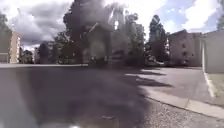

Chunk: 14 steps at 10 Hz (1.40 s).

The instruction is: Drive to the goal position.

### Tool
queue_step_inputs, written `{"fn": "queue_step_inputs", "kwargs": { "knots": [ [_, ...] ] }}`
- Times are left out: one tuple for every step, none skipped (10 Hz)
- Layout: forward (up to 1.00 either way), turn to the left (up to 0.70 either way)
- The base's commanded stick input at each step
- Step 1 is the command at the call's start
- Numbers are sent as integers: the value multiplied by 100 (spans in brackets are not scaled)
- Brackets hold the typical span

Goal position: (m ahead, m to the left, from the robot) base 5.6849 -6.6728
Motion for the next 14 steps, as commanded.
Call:
{"fn": "queue_step_inputs", "kwargs": {
  "knots": [
    [85,-34],
    [85,-34],
    [85,-34],
    [85,-34],
    [85,-34],
    [85,-34],
    [85,-31],
    [85,-3],
    [85,0],
    [85,0],
    [85,0],
    [85,0],
    [85,0],
    [85,0]
  ]
}}
